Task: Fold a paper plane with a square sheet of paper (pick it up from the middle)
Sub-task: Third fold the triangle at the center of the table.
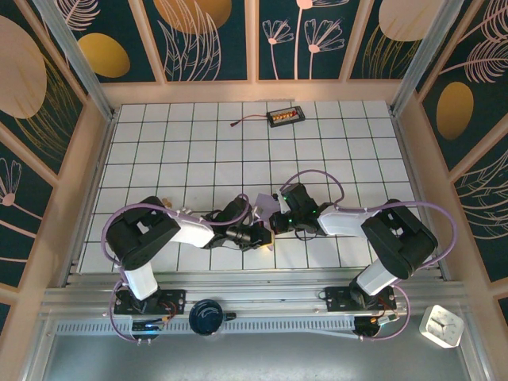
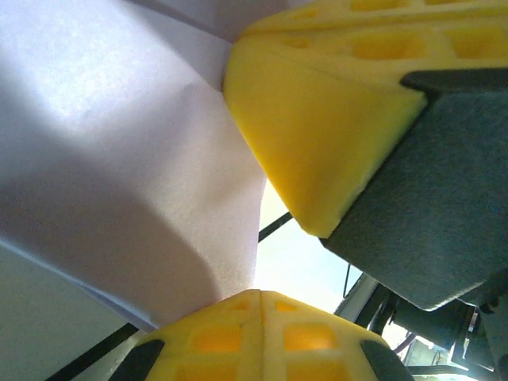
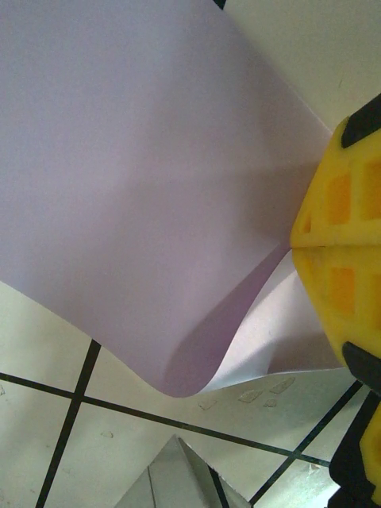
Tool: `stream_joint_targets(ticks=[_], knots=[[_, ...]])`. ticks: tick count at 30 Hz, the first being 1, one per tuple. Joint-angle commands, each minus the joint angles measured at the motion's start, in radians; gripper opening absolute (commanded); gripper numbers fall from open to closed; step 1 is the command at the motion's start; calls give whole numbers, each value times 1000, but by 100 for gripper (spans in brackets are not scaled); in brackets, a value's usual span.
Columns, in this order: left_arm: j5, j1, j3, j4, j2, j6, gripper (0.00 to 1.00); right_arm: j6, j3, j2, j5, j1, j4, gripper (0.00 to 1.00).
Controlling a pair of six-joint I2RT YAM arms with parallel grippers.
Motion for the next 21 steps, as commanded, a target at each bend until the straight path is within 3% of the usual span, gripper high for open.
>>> stream_joint_targets(ticks=[1,11,21], knots=[[17,-6,-16,-3,20,8,0,-1,-30,32,36,6,-119,0],[-3,-22,17,-164,33,103,0,-5,-22,41,37,6,-128,0],[32,-26,-3,-71,-58,53,0,-8,-15,43,39,6,-134,0]])
